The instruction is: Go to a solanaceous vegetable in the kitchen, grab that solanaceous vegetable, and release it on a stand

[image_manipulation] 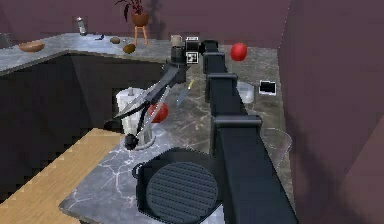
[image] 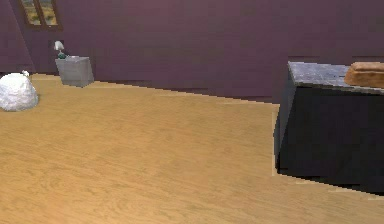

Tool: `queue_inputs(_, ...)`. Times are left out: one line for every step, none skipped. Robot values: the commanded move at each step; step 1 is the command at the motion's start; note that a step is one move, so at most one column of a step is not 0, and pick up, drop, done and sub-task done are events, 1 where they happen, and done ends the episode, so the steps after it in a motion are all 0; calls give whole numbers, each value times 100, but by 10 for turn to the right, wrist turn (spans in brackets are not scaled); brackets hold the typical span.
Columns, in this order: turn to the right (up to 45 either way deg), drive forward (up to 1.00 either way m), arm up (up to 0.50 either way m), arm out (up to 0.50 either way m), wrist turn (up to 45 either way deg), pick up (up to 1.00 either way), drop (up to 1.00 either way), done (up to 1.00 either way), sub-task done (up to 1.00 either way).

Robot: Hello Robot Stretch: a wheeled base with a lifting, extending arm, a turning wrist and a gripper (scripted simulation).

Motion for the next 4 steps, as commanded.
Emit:
queue_inputs(0,0,0,0,450,0,0,0,0)
queue_inputs(0,0,0,0,450,0,0,0,0)
queue_inputs(0,0,0,0,60,0,0,0,0)
queue_inputs(0,0,-12,0,0,0,0,0,0)
